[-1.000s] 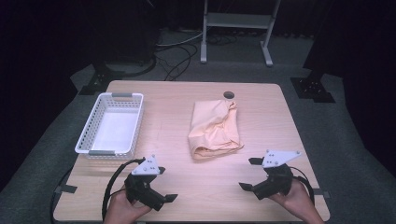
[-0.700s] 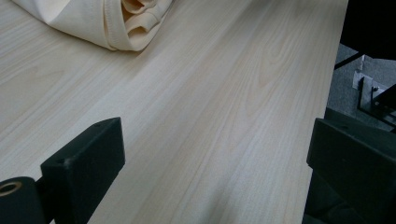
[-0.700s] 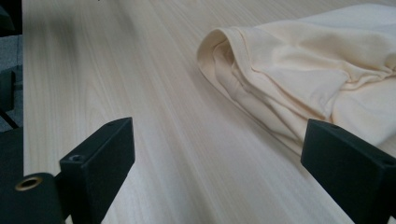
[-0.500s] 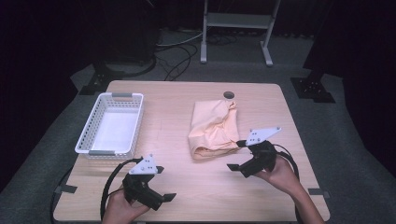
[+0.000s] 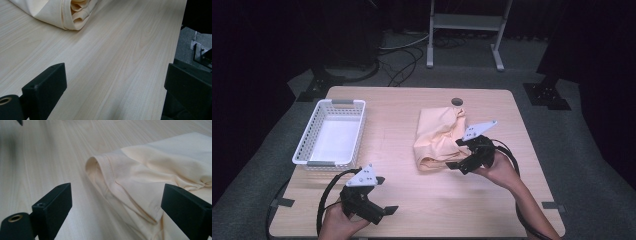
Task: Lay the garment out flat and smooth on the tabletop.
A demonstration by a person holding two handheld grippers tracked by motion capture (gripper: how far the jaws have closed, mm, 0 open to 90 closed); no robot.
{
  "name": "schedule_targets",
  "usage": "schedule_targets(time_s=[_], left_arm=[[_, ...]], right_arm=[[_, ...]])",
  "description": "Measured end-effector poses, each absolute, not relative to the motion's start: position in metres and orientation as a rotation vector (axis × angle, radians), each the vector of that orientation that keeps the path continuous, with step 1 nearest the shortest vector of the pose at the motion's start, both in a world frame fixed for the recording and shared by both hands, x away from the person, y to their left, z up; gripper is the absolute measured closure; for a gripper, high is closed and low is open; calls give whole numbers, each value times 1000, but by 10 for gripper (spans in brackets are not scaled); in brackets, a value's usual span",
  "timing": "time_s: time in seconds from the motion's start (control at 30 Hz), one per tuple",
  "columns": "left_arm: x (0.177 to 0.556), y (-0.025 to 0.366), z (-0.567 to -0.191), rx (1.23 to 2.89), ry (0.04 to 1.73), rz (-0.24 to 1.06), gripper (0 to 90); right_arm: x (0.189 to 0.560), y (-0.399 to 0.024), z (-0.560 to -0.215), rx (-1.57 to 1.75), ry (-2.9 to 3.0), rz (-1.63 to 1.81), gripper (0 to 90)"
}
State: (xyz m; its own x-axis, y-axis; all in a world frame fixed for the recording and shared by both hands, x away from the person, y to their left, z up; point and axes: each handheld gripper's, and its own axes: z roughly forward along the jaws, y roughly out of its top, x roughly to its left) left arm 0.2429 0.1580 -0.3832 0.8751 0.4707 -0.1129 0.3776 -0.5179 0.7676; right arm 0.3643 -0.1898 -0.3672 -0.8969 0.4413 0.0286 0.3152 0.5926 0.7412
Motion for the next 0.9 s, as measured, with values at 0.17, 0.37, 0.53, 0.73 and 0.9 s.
schedule_targets(time_s=[0.17, 0.37, 0.53, 0.73, 0.9], left_arm=[[243, 159, -383, 2173, 612, 135, 39], [243, 159, -384, 2175, 615, 135, 39], [244, 158, -386, 2181, 618, 133, 40], [246, 157, -389, 2189, 623, 120, 40], [246, 157, -389, 2188, 624, 125, 40]], right_arm=[[386, -188, -375, 690, 2663, 1161, 96], [408, -185, -389, 769, 2670, 1127, 96], [423, -179, -406, 839, 2697, 1073, 96], [431, -176, -423, 893, 2705, 1026, 100], [429, -174, -428, 864, 2689, 1005, 102]])
